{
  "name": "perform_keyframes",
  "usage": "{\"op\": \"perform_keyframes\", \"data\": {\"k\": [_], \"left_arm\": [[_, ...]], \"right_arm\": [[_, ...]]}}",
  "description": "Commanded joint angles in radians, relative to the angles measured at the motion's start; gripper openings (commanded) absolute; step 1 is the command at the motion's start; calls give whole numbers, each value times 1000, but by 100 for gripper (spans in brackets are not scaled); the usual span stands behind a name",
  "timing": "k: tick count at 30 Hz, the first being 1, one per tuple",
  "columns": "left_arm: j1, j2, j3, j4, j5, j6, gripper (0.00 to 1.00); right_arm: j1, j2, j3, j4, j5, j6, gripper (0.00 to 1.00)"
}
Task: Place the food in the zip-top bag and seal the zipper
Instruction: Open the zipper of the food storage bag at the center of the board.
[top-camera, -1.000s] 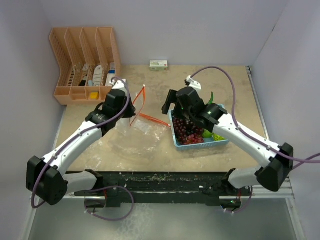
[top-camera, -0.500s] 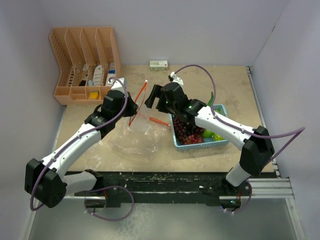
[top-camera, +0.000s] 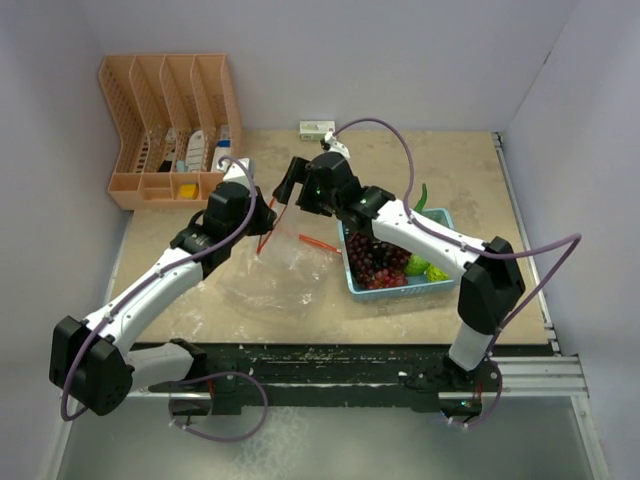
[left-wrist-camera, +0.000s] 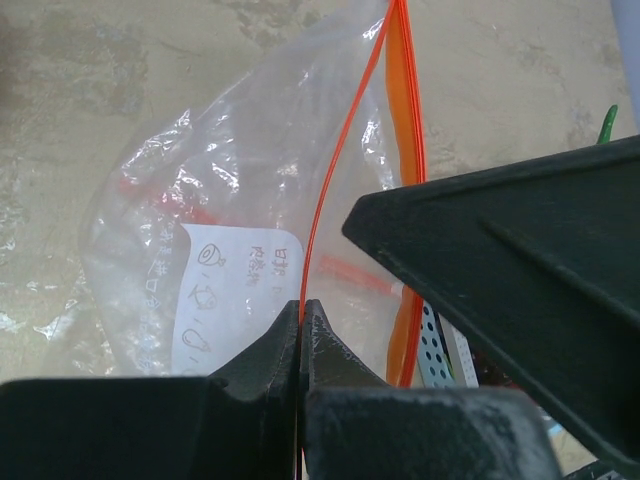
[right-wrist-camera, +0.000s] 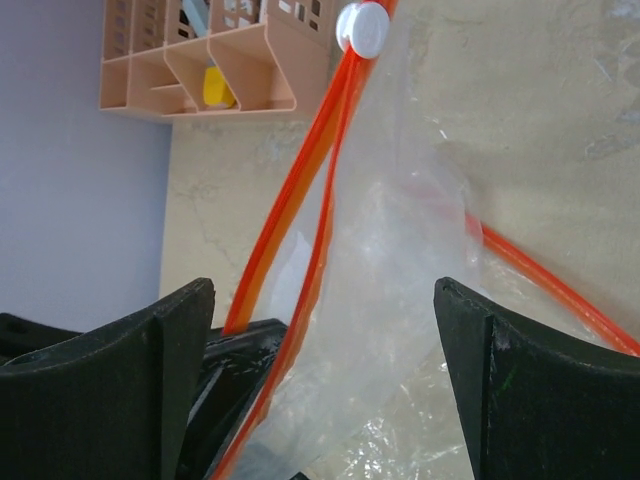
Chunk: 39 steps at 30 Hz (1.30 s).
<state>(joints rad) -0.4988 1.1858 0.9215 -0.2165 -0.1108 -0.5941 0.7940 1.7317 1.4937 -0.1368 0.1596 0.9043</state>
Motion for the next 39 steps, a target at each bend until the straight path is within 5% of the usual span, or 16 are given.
{"op": "perform_keyframes", "data": {"k": [1,11,17,20,24,34,39], "left_arm": [[-1,-5,2,58,-7,-5,0],[-1,-6,10,50,-31,0,0],[-1,-32,61,22,-80,38,0],[-1,-49,84,-2,-105,62,0],[-1,-73,90,-14,-131,81,0],[-1,-107,145,-196,-434,192,0],[-1,-83,169,-244,-506,213,0]], "right_arm": [[4,15,54,-54,-19,-9,91],[4,-10,11,-103,13,1,88],[4,51,43,-165,25,-54,75],[4,36,23,-170,33,-87,53],[2,-1,-16,-189,83,-114,2],[0,-80,-17,-402,459,-99,0],[-1,-74,-15,-361,417,-130,0]]}}
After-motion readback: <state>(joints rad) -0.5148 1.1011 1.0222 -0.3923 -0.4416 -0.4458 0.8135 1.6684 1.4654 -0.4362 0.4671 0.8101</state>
